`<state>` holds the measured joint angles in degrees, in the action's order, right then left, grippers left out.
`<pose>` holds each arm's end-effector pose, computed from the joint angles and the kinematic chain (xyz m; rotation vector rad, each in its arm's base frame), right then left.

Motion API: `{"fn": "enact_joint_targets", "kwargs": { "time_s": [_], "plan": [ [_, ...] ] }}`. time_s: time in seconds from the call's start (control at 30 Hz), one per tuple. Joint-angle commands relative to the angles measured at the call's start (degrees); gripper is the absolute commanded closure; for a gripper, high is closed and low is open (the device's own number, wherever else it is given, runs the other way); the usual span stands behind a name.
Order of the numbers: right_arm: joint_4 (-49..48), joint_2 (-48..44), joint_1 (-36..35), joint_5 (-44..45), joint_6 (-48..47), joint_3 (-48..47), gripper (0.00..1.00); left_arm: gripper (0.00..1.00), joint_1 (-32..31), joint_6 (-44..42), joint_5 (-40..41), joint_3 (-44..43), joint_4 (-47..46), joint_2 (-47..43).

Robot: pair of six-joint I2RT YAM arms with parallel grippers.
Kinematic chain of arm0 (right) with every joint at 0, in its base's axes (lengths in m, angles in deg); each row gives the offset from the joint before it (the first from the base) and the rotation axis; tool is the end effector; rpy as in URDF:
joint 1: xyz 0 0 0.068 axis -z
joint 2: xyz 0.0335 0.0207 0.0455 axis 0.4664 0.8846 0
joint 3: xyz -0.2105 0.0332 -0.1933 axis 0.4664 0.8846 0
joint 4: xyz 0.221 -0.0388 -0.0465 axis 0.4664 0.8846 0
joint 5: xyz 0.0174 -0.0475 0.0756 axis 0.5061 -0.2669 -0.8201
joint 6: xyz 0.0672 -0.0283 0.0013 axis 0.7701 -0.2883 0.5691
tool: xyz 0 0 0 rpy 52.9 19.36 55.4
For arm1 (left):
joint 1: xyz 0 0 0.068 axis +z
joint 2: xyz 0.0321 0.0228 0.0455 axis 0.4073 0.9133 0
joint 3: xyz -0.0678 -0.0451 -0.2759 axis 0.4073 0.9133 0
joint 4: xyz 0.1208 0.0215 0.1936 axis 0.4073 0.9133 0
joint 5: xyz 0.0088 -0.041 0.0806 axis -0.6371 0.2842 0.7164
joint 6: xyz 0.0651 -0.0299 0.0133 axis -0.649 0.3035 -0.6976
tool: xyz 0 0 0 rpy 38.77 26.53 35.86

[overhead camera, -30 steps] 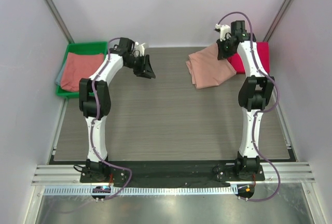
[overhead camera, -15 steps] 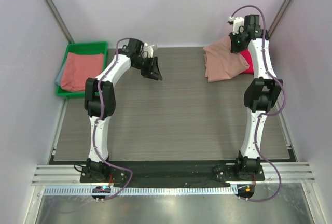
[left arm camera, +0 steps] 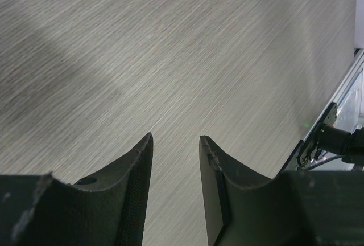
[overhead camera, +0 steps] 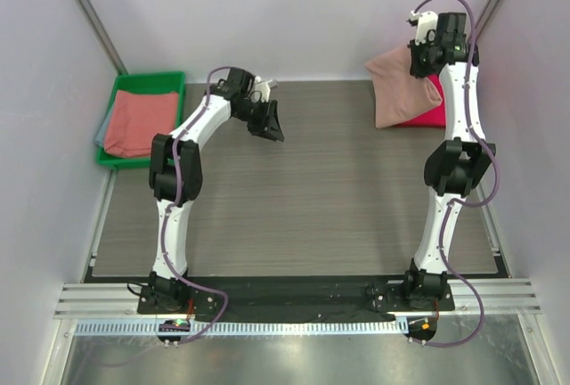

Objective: Fold and stack the t-shirts
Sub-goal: Neatly place the folded tshirt to the corner

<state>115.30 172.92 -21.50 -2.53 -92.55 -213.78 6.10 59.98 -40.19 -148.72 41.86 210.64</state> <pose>0.4897 -0.0451 0.3494 -0.3891 2.2198 -0.0986 0.4421 -0.1847 0.2270 0.4570 2.5556 -1.1021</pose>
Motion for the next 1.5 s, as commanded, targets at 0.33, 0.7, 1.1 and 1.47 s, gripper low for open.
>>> {"fn": "enact_joint_targets", "kwargs": {
  "time_s": [0.33,0.7,1.1,1.47],
  "plan": [
    [-5.69,-1.18,6.26,1.92,0.55,-5.35,0.99,0.60,-1.23,-0.99,0.32,-2.29,-0.86,0.28],
    [-9.82,10.07,8.55,4.73,0.38,-10.01,0.99,0.60,-2.63,-2.05,1.64,-2.11,0.02,0.02],
    [-15.88,15.70,8.81,14.91,1.08,-12.03,0.99,0.60,-4.04,-3.54,3.66,-2.28,0.90,0.10],
    [-20.90,8.43,4.42,28.03,1.51,-9.50,0.23,0.49,-4.21,-4.33,8.05,-3.78,0.55,-0.95]
  ]
}}
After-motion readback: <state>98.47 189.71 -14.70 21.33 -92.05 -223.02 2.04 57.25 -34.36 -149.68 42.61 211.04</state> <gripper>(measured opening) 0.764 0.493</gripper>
